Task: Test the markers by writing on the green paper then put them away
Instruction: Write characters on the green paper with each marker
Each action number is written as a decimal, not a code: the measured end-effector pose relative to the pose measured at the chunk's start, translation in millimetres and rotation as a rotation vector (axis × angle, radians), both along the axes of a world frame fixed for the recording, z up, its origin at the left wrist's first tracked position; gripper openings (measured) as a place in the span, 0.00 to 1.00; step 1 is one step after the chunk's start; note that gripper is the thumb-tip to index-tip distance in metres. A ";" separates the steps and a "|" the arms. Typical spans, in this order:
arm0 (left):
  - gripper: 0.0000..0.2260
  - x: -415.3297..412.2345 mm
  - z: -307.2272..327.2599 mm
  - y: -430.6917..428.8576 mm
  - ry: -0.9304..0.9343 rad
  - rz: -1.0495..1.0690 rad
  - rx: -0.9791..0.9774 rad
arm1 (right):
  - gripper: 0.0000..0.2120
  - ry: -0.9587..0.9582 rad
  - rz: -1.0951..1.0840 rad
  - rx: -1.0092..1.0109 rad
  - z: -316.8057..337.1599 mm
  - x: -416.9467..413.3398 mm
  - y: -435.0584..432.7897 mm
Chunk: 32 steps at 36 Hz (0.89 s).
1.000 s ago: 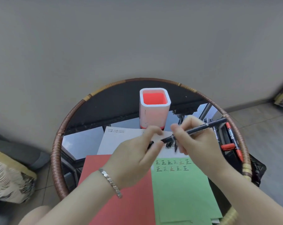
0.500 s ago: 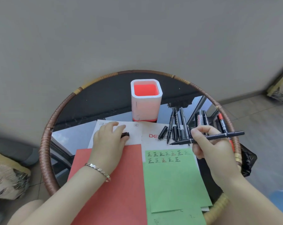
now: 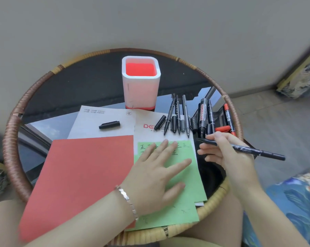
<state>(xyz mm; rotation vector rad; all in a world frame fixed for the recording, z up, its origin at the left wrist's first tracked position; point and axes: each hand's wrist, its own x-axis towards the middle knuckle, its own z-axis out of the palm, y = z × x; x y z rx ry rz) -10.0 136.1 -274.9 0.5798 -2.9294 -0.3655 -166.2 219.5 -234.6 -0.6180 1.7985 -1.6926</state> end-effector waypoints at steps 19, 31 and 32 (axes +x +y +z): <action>0.22 -3.5 -7.3 0.2 0.017 0.048 0.010 | 0.18 0.436 -0.166 0.066 -38.2 8.2 -33.6; 0.23 -4.3 -6.5 0.6 0.012 0.049 0.029 | 0.16 0.484 -0.127 0.078 -41.6 9.0 -35.2; 0.23 -4.1 -6.4 0.8 0.012 0.049 0.031 | 0.16 0.483 -0.130 0.077 -41.6 8.8 -35.4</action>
